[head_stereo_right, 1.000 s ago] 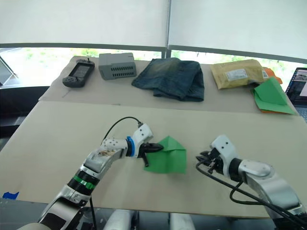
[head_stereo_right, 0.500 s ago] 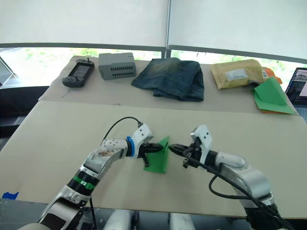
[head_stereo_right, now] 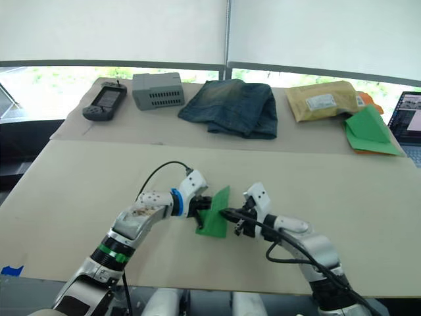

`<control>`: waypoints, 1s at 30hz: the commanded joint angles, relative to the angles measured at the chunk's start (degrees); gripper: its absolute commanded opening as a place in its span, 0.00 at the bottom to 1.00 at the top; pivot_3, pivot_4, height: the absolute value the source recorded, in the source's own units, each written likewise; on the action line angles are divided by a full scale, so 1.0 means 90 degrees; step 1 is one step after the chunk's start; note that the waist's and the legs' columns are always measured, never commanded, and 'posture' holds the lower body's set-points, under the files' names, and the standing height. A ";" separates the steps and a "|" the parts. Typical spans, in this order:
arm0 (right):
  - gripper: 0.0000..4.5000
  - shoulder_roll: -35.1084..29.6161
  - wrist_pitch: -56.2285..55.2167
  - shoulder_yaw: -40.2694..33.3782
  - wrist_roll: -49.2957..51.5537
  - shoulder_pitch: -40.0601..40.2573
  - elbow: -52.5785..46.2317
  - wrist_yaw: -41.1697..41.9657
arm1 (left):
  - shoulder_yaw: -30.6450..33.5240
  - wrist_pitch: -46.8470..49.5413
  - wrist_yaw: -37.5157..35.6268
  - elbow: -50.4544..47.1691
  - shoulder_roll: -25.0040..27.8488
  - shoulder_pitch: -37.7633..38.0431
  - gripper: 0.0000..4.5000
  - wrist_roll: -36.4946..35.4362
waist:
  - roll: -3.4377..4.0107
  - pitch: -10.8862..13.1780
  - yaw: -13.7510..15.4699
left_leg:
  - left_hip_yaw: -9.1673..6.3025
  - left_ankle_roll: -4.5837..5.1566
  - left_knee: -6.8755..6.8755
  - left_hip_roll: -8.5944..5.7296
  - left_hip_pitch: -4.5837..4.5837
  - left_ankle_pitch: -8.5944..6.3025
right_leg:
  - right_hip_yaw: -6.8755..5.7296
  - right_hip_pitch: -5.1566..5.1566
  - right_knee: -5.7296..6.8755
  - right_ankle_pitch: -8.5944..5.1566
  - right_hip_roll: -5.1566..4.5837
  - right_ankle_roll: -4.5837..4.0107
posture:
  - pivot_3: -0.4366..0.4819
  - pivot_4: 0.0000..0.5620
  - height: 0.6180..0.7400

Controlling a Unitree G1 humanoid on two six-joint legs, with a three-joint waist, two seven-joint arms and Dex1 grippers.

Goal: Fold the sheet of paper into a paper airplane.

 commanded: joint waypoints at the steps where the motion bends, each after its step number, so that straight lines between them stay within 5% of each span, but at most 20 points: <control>1: 0.00 0.0037 -0.0104 0.0176 -0.0246 -0.0146 0.0153 0.0068 | 0.0235 0.0374 0.0190 0.0006 0.0123 0.0050 0.00 -0.0033 | 0.0000 0.0000 -0.0025 | 0.0000 0.0000 0.0000 0.0002 0.0002 0.0000 | 0.0000 0.0000 0.0001 0.0000 0.0003 -0.0001 | 0.48 0.27 0.95; 11: 0.00 0.0042 0.0026 0.0639 -0.0865 -0.0300 0.0566 -0.0002 | 0.1055 0.0241 -0.0268 -0.0281 0.0579 -0.0382 0.00 -0.0613 | -0.0004 0.0003 -0.0163 | -0.0003 0.0000 -0.0006 0.0007 0.0015 0.0000 | 0.0000 -0.0002 0.0017 -0.0006 0.0011 -0.0010 | 0.48 0.27 0.95; 30: 0.00 -0.0006 0.0177 0.0274 -0.0856 -0.0165 0.0114 -0.0238 | -0.0206 -0.0408 -0.0742 0.0209 0.0738 -0.0153 0.00 0.0031 | -0.0006 0.0002 -0.0110 | -0.0003 0.0000 -0.0007 0.0001 0.0015 0.0000 | 0.0000 0.0005 0.0013 -0.0010 0.0004 -0.0016 | 0.48 0.27 0.95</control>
